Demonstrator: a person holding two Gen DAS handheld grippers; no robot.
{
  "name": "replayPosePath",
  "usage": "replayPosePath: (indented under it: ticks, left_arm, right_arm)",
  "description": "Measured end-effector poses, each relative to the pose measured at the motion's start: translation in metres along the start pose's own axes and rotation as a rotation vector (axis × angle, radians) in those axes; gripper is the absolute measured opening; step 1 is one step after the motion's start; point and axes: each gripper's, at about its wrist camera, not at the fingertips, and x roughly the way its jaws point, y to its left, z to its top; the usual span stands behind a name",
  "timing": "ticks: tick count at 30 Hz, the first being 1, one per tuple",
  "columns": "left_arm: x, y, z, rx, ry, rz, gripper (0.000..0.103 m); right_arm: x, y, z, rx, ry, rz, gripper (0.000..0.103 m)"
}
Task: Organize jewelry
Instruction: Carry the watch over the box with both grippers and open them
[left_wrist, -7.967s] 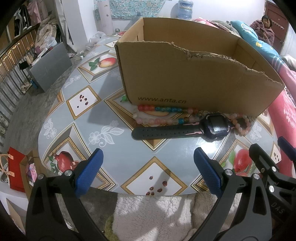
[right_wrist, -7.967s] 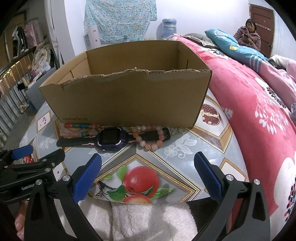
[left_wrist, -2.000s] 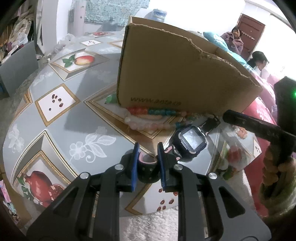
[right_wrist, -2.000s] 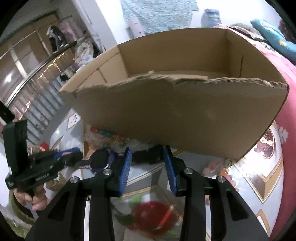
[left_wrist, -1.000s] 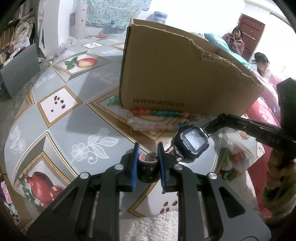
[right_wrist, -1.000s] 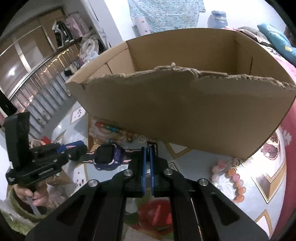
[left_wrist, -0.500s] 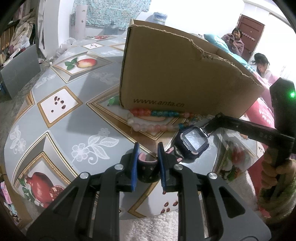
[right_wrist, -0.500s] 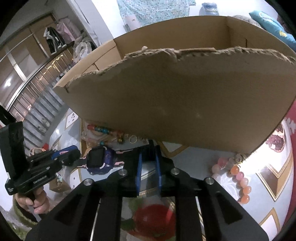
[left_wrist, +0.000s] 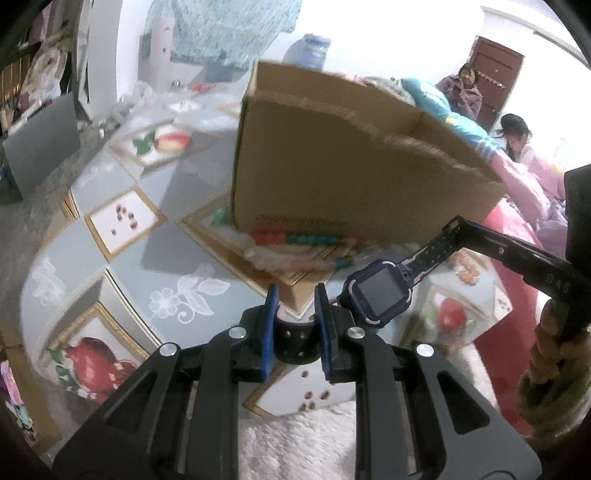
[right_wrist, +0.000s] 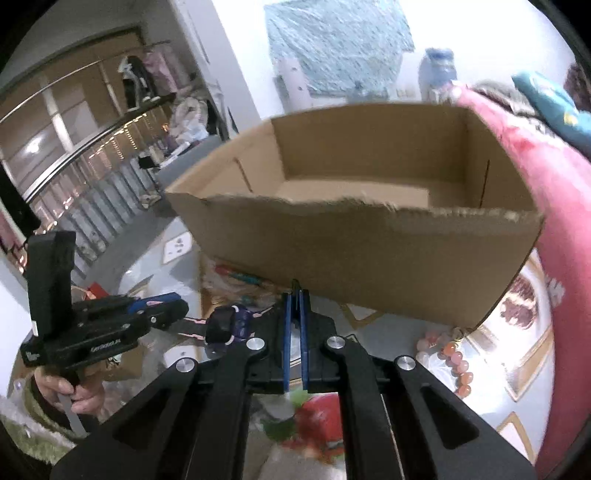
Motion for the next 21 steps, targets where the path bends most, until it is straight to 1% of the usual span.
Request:
replayPosePath:
  ticks: [1,3,6,8,10,11,12,14,16,17,18,19,20,21]
  left_arm:
    - [-0.006,-0.003,0.001,0.008,-0.011,0.0,0.018]
    - [-0.02,-0.008,0.006,0.007,-0.035,-0.026,0.018]
    - [-0.043,-0.014,0.023,0.027,-0.09,-0.055,0.018]
    - [-0.058,-0.021,0.045,0.069,-0.144,-0.066,0.018]
    - [-0.066,-0.029,0.07,0.109,-0.177,-0.065,0.018]
    - [-0.067,-0.033,0.081,0.123,-0.18,-0.063,0.018]
    - [-0.065,-0.039,0.1,0.141,-0.176,-0.056,0.018]
    - [-0.056,-0.044,0.127,0.157,-0.158,-0.054,0.018]
    - [-0.033,-0.047,0.16,0.163,-0.098,-0.037,0.018]
    - [-0.02,-0.048,0.173,0.17,-0.062,-0.028,0.018]
    - [0.002,-0.049,0.19,0.181,-0.009,-0.023,0.018]
    - [0.014,-0.049,0.2,0.188,0.022,-0.023,0.018]
    - [0.037,-0.051,0.213,0.204,0.078,-0.009,0.018]
    - [0.05,-0.051,0.217,0.219,0.106,0.007,0.018]
  right_arm:
    - [-0.009,0.002,0.001,-0.007,-0.018,0.002,0.004]
    - [-0.025,0.003,0.006,-0.009,-0.051,0.01,0.004]
    - [-0.048,0.005,0.023,-0.024,-0.111,0.025,0.004]
    - [-0.059,0.005,0.039,-0.049,-0.153,0.025,0.004]
    - [-0.066,0.001,0.059,-0.068,-0.184,0.019,0.004]
    - [-0.067,-0.003,0.073,-0.07,-0.195,0.026,0.004]
    - [-0.067,-0.007,0.086,-0.07,-0.197,0.032,0.004]
    - [-0.058,-0.019,0.112,-0.064,-0.183,0.031,0.004]
    - [-0.041,-0.033,0.135,-0.044,-0.136,0.028,0.004]
    - [-0.027,-0.043,0.147,-0.019,-0.095,0.034,0.004]
    - [-0.012,-0.055,0.158,0.01,-0.049,0.045,0.004]
    - [0.004,-0.066,0.167,0.035,0.003,0.049,0.004]
    - [0.017,-0.074,0.173,0.055,0.04,0.043,0.004]
    - [0.032,-0.084,0.179,0.077,0.084,0.039,0.004]
